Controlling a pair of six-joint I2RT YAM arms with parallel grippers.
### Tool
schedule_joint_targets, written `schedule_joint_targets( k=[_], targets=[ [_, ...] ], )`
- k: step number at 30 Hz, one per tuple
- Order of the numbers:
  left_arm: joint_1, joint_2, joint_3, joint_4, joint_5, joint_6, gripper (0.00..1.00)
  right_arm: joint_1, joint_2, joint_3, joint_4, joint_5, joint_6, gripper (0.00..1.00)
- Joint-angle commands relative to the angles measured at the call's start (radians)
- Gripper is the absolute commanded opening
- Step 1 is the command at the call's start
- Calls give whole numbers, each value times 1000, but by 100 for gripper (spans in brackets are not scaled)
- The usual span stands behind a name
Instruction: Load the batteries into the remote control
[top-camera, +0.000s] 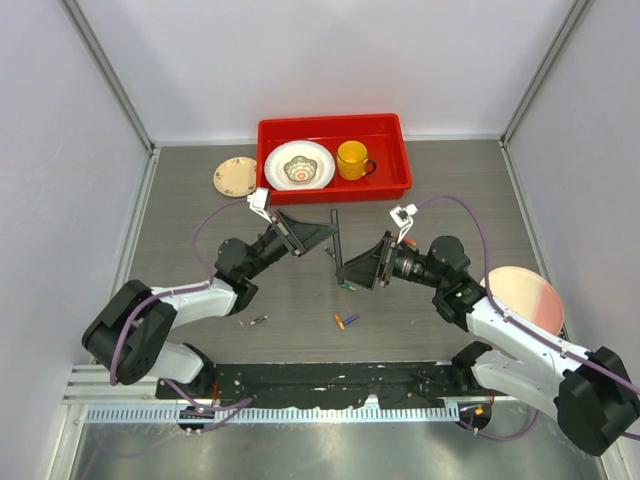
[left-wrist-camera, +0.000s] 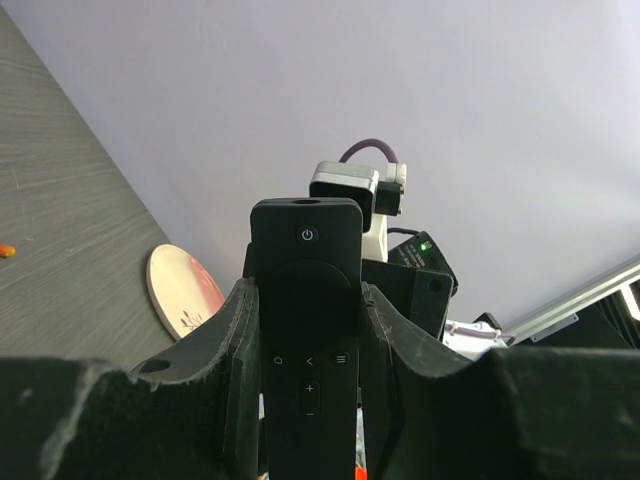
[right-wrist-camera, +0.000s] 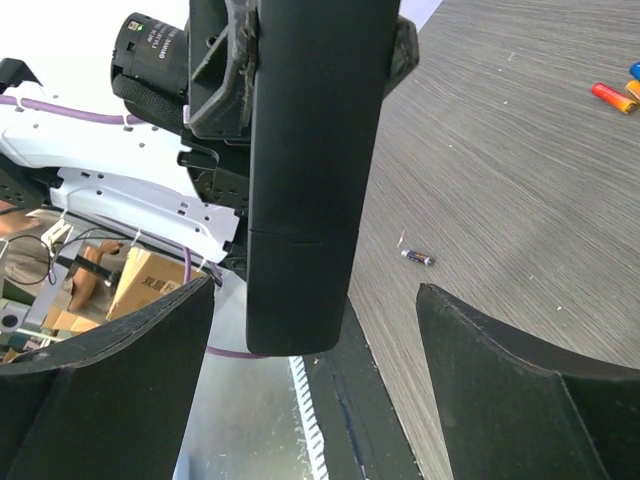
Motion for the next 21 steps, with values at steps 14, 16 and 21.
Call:
schedule_joint_targets(
  k=[14,16,21],
  targets=[
    [-11,6,25,183,24,0,0,36,79,44,184,-53,53,47],
    [-11,8,24,188,27,0,4,38,74,42,179,-61,47,37],
    [-6,10,25,188,54,-9,54,38,16,83,8,-80,-82,11]
  ],
)
